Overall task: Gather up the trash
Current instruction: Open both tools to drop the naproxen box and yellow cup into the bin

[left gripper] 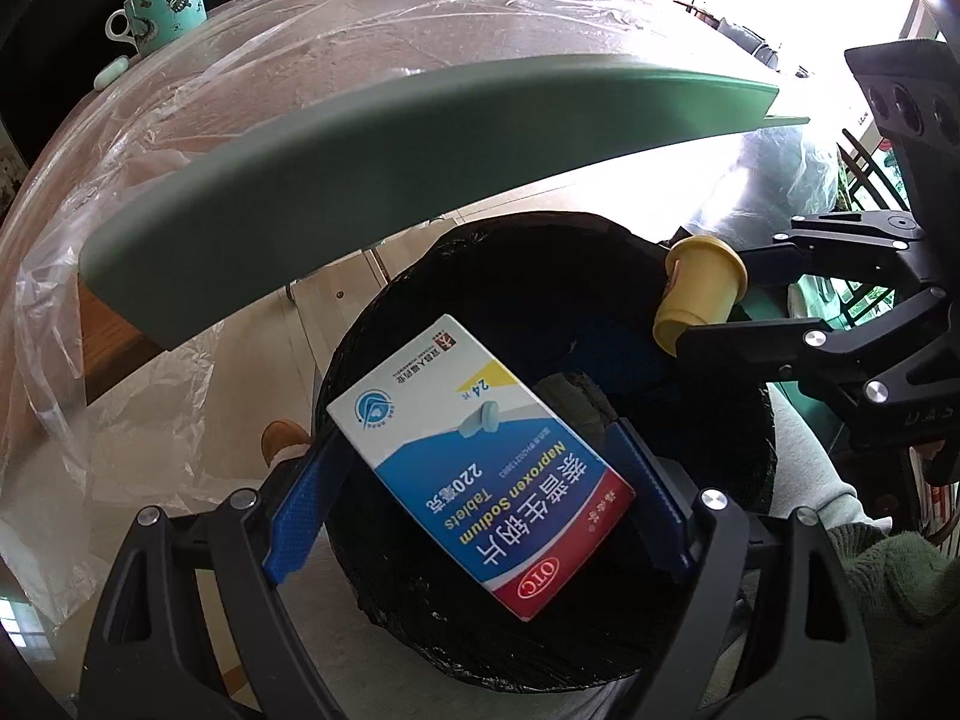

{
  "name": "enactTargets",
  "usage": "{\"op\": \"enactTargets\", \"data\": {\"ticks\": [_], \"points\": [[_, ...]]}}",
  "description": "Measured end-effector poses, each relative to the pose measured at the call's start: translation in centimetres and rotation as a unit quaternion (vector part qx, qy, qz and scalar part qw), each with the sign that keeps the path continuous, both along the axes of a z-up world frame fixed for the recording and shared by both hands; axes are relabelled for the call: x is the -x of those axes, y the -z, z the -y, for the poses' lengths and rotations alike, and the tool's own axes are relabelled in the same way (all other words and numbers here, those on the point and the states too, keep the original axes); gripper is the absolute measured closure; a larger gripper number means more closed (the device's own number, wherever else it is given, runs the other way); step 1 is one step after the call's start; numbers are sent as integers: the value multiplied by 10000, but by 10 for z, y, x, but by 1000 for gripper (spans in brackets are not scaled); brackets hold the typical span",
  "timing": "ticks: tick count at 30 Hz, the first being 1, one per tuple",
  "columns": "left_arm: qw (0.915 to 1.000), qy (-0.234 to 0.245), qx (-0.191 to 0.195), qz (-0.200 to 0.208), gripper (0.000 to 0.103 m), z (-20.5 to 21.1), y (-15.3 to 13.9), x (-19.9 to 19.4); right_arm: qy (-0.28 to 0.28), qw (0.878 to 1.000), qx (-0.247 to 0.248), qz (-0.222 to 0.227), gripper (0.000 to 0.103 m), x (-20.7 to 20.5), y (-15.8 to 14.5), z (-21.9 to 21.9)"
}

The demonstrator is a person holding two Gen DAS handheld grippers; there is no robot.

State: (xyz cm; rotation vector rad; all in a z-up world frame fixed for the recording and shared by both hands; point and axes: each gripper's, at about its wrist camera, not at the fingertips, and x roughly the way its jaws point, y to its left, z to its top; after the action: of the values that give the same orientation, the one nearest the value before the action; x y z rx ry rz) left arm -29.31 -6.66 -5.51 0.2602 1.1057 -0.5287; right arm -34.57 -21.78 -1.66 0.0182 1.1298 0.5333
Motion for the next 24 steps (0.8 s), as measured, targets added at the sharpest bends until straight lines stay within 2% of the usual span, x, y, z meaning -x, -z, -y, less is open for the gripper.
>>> {"op": "enactTargets", "data": {"ticks": [8,15,16,18,24], "points": [[9999,31,-141,-10,16,4,9,-1,29,9999,77,-91,54,-3,9,-1],[9999,-18,-44,-141,13,1,13,-6,28,9998,122,-137,53,-5,14,-4],[9999,-20,-43,-153,13,1,13,-6,64,9999,97,-118,51,-4,13,-3],[9999,-9,-34,-152,13,-1,13,-6,143,9998,24,-102,32,-4,11,1],[9990,-2,360,-247,13,-10,2,-3,307,9994,-75,146,27,2,-8,16]]}}
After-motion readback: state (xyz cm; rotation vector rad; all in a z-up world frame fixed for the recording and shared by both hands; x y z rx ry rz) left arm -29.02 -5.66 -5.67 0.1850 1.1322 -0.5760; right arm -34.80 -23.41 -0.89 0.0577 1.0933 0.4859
